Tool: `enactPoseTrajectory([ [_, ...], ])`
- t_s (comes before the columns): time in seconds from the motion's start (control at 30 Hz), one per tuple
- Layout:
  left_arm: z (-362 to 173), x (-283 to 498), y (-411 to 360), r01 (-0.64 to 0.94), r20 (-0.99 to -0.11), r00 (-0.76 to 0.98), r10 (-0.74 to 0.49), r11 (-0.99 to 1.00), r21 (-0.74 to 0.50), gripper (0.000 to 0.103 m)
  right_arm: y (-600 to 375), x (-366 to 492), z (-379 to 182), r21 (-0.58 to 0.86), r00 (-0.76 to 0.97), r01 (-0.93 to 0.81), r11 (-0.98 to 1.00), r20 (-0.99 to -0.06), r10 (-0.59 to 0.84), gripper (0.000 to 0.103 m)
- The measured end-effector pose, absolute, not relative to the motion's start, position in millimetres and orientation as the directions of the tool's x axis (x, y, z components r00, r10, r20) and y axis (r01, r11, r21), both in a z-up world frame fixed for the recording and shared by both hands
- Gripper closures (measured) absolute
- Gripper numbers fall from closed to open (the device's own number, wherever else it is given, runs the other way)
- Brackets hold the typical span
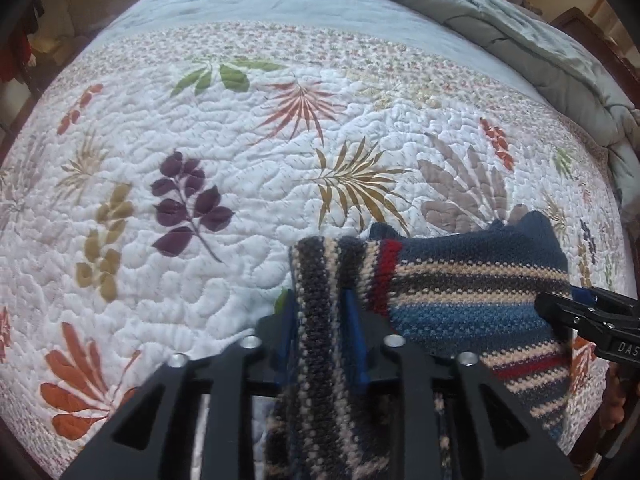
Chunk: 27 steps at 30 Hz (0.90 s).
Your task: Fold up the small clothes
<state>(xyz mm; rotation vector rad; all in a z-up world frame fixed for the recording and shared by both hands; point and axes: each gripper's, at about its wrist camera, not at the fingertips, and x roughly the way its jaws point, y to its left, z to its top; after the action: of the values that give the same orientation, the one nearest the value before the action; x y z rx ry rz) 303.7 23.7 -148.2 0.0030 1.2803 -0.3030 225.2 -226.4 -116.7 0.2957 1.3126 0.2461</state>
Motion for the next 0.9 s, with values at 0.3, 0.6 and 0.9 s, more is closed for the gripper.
enactPoseTrajectory([
  [0.3, -129.6, 242.9, 49.4, 0.279, -0.931, 0.26, -0.256, 0.943, -0.181, 0.02, -228.5, 178.9, -100.8, 0.348, 0.23, -0.073, 0.935, -0.906, 0.355, 0.03],
  [0.6, -164.3, 214.3, 58.6, 0.274, -0.884, 0.107, -0.455, 0.868, -0.414, 0.016, -221.3, 134.8, -110.6, 0.438, 0.187, -0.079, 0.895, -0.876, 0.445, 0.027],
  [0.9, -184.6, 221.3, 49.0, 0.25, -0.854, 0.053, -0.518, 0.835, -0.491, 0.015, -217.5, 133.2, -122.6, 0.479, 0.18, -0.089, 0.873, -0.855, 0.487, 0.025],
])
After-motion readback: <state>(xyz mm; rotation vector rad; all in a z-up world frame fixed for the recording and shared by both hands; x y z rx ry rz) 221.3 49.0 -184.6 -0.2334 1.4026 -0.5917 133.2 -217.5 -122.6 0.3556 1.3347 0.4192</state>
